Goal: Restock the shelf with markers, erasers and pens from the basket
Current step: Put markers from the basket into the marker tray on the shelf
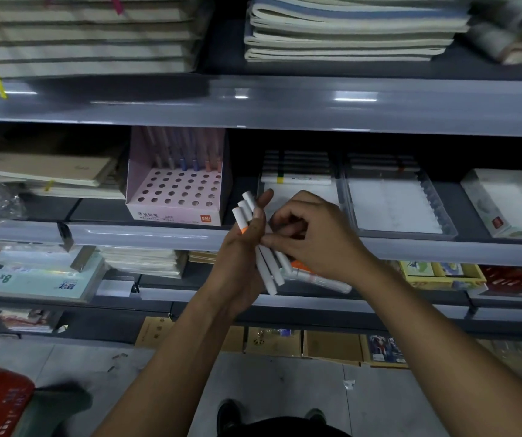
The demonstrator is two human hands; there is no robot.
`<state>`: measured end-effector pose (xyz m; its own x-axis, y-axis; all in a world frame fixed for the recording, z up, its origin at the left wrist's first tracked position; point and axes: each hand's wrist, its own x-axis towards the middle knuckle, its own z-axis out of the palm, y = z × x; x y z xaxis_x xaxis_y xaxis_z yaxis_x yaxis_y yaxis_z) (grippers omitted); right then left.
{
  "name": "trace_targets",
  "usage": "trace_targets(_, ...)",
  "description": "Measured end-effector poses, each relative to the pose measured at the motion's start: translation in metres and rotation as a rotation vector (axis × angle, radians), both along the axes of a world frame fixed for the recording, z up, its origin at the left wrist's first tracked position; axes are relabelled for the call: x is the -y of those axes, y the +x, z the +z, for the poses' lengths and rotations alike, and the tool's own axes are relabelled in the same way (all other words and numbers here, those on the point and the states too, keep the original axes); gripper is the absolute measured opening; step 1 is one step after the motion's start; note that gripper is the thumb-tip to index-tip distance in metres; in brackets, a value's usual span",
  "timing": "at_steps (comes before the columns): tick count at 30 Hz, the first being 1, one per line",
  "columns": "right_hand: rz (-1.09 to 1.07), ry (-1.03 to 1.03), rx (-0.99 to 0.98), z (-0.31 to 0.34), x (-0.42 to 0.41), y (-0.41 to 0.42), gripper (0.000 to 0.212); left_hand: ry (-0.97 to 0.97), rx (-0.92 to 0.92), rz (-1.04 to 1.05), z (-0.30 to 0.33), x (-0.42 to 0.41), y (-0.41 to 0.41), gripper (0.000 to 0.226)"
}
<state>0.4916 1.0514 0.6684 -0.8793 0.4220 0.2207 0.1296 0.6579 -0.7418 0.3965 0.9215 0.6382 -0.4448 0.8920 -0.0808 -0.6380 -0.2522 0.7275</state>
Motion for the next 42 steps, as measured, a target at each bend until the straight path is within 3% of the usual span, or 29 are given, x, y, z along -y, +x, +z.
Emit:
trace_targets(9,-0.018,-0.086,0.085,0.009,-0.009,0.003,0.003,-0.054,-0.092,0.002,0.004,0.000,0.001,0.040)
trace_targets(13,-0.073,-0.236,0.057,0.018,-0.020,0.003,0.022,-0.187,-0.314,0.120,0.001,0.002,0.002,0.032)
trace_targets(16,-0.116,-0.284,0.032,0.020,-0.029,0.002,0.020,-0.305,-0.498,0.257,-0.008,0.001,0.001,0.024)
trace_targets(21,-0.150,-0.044,0.078,0.011,-0.046,0.000,0.002,-0.414,-0.742,0.312,-0.017,0.003,-0.002,0.024)
trace_targets(27,-0.133,0.275,0.089,-0.001,-0.060,-0.012,0.017,-0.447,-0.887,0.336,-0.023,0.004,-0.002,0.025)
trace_targets(37,-0.225,0.336,0.111,-0.002,-0.066,-0.040,0.026,-0.499,-0.878,0.343,-0.023,0.002,0.000,0.019)
trace_targets(42,-0.239,0.392,0.154,-0.005,-0.065,-0.044,0.028,-0.488,-0.900,0.347,-0.023,0.002,-0.001,0.026)
